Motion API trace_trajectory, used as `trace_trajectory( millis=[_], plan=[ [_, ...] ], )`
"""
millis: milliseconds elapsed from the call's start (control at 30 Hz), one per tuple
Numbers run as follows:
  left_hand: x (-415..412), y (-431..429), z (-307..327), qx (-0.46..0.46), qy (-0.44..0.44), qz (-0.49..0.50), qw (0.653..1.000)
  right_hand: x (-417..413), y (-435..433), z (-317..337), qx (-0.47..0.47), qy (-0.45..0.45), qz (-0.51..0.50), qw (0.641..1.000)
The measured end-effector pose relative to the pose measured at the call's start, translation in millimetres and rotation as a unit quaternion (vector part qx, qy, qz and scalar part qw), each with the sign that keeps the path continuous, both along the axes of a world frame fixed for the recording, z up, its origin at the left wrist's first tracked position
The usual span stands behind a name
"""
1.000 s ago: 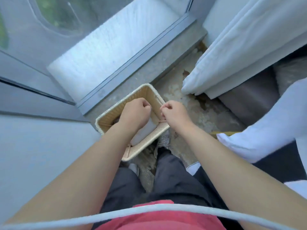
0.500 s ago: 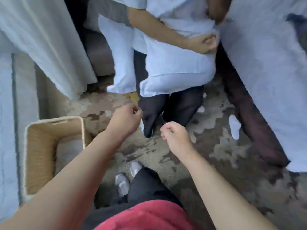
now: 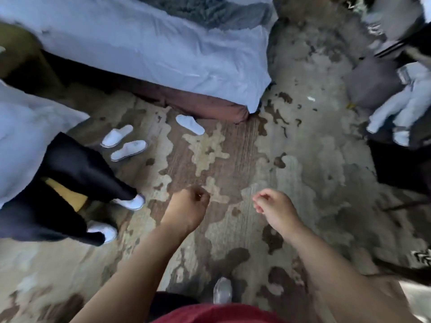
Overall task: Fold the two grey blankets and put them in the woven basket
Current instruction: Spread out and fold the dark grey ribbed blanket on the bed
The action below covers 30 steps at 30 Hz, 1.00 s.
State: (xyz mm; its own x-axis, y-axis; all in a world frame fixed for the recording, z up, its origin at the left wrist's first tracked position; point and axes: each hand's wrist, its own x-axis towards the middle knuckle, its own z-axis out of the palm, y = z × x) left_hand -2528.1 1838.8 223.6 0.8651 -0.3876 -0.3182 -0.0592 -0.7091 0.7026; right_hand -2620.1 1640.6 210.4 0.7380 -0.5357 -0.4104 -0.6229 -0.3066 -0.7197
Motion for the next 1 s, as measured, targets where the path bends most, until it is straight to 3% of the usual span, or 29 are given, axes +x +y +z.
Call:
trace_trajectory(
  millis=[233,367,500,633,800,1000],
  plan=[
    [-12,-143,-19,0.067,0.025,-0.05,0.996,2,-171,33,-0.075,-0.072,-0.072,0.992],
    [37,-199,-24,0.11,0.021,-0.069,0.991,11,-227,19,-0.154,-0.033,-0.099,0.982],
    [109,-279,-33,0.106,0.046,-0.099,0.988,2,-258,-36,-0.073,0.066,-0.164,0.981],
    [196,-398,-34,0.084,0.01,-0.212,0.974,7,-287,-69,0.012,0.131,-0.204,0.97],
    [297,-538,-12,0.037,-0.042,-0.279,0.959,84,-375,-57,0.036,0.109,-0.281,0.953],
    [386,-655,-21,0.061,-0.06,-0.277,0.957,245,-532,-26,-0.016,0.03,-0.262,0.965]
  ],
)
